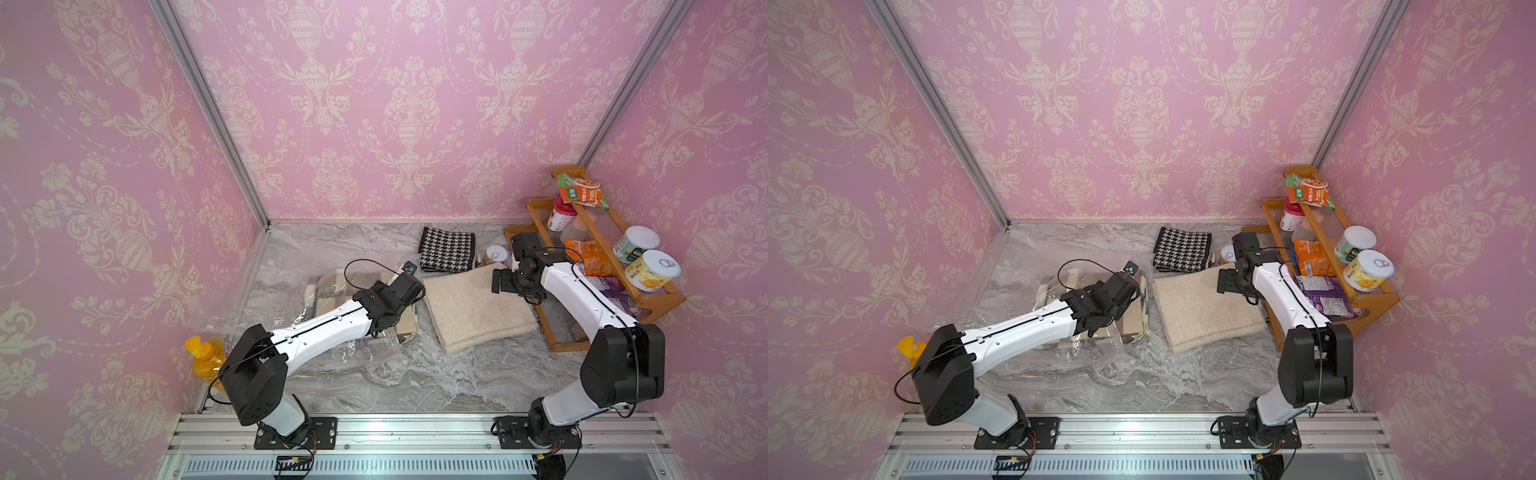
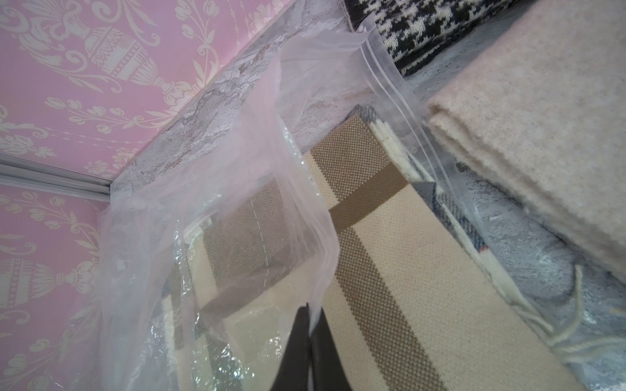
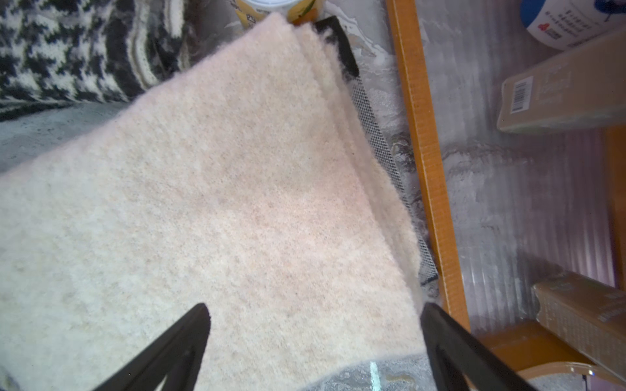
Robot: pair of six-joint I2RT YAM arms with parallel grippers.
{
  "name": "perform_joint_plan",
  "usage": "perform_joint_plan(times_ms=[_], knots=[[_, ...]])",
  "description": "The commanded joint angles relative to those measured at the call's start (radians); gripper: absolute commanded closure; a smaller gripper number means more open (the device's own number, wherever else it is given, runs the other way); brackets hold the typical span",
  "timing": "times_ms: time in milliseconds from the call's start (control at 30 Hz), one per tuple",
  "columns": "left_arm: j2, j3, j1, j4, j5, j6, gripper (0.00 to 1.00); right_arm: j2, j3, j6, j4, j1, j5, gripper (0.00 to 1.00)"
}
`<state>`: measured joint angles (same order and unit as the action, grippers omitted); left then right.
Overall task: Take the scarf out of the vacuum bag
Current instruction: Take out the scarf from the vacuum bag.
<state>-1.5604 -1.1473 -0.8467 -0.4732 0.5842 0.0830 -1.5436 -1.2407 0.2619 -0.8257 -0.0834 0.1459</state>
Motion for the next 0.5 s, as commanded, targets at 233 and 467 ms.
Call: perform_joint_plan(times_ms=[233, 467], knots=[[-0.018, -0.02, -0.016, -0.012, 0.049, -0.008, 1.0, 0.107, 0.132, 0.087, 0.104, -0.24, -0.028, 0.0], [0.012, 0.015, -0.019, 0.007, 0.106, 0.013, 1.0, 0.175, 0.199, 0.223, 0.265, -0.381, -0.197, 0.0]])
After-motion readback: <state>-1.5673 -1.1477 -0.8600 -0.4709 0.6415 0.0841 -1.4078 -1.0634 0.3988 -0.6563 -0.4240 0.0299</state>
